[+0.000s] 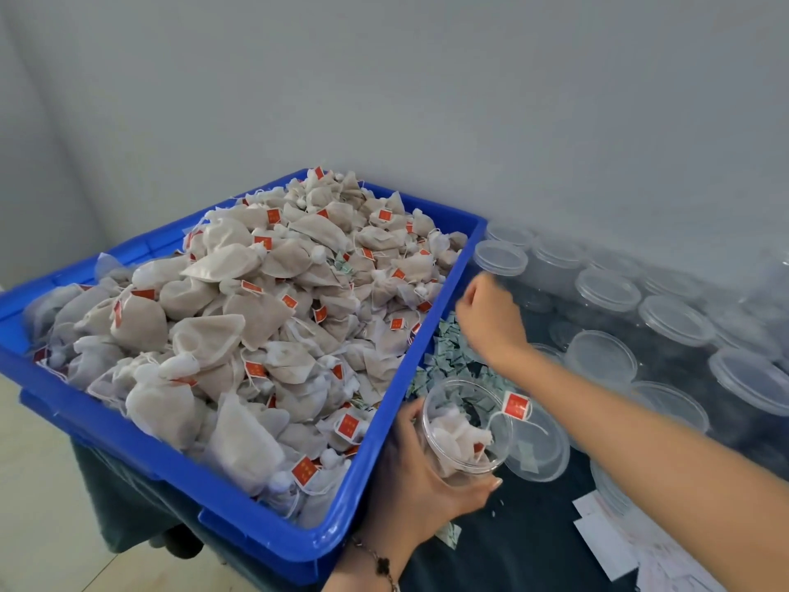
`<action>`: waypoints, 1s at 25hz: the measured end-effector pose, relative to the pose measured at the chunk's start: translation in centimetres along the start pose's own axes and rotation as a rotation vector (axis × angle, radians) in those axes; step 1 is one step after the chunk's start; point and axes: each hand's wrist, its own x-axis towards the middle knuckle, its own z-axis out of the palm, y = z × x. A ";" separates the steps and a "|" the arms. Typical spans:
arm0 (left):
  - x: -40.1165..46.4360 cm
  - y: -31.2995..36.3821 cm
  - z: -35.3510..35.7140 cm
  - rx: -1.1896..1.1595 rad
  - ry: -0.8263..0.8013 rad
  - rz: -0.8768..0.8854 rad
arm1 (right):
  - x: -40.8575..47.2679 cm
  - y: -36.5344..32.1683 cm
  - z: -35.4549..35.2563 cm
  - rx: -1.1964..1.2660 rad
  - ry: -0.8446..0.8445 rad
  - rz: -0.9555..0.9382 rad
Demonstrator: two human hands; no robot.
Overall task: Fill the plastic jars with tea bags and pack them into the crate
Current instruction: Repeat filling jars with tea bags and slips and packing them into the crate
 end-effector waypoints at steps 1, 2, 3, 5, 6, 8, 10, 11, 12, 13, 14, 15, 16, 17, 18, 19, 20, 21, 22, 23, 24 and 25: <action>0.0 0.0 0.0 0.002 0.013 0.004 | -1.0 1.5 0.6 -0.167 -0.235 -0.056; 0.0 0.0 -0.1 0.000 0.021 0.008 | -1.8 2.8 1.2 -0.290 -0.477 -0.128; 0.0 0.1 -0.1 -0.004 0.024 0.010 | -2.5 3.8 1.4 -0.348 -0.614 -0.189; 0.1 0.2 0.0 -0.012 0.029 0.014 | -3.0 4.6 1.2 -0.297 -0.617 -0.241; 0.1 0.2 0.0 -0.013 0.034 0.015 | -3.1 4.6 0.9 -0.247 -0.557 -0.246; 0.1 0.3 0.0 -0.007 0.037 0.008 | -3.5 4.0 -0.2 -0.188 -0.424 -0.229; 0.0 0.3 -0.1 -0.006 0.035 -0.005 | -3.9 3.2 -2.6 -0.064 -0.271 -0.138; 0.0 0.3 -0.1 -0.008 0.033 -0.009 | -4.2 2.6 -4.4 0.031 -0.206 -0.112; 0.0 0.4 -0.1 -0.013 0.032 -0.010 | -4.7 2.1 -6.1 0.138 -0.172 -0.117; 0.0 0.5 -0.2 -0.020 0.033 -0.010 | -5.4 1.2 -7.8 0.243 -0.192 -0.143; 0.0 0.5 -0.2 -0.026 0.036 -0.011 | -6.4 0.3 -9.1 0.328 -0.265 -0.179; 0.0 0.6 -0.2 -0.030 0.039 -0.012 | -7.5 -0.4 -9.8 0.345 -0.360 -0.211; 0.0 0.7 -0.2 -0.031 0.041 -0.011 | -8.7 -0.7 -9.9 0.273 -0.443 -0.228; 0.0 0.8 -0.2 -0.037 0.042 -0.010 | -9.9 -0.7 -9.7 0.131 -0.488 -0.228; 0.0 0.8 -0.2 -0.047 0.039 -0.012 | -11.0 -0.5 -9.4 -0.010 -0.483 -0.205; 0.0 0.9 -0.3 -0.055 0.032 -0.016 | -12.0 -0.2 -9.1 -0.095 -0.425 -0.168; 0.0 1.1 -0.3 -0.052 0.027 -0.020 | -12.7 0.1 -9.1 -0.114 -0.338 -0.142; 0.0 1.3 -0.3 -0.036 0.033 -0.020 | -13.3 0.3 -9.2 -0.095 -0.243 -0.146; -0.1 1.6 -0.3 -0.004 0.041 -0.015 | -13.8 0.4 -9.6 -0.070 -0.166 -0.174; -0.3 2.0 -0.4 0.030 0.046 -0.008 | -14.1 0.2 -10.0 -0.043 -0.130 -0.214; -0.4 2.5 -0.3 0.055 0.040 -0.003 | -14.3 -0.1 -10.5 -0.006 -0.135 -0.261; -0.6 3.1 -0.2 0.064 0.025 0.006 | -14.6 -0.5 -11.0 0.039 -0.164 -0.317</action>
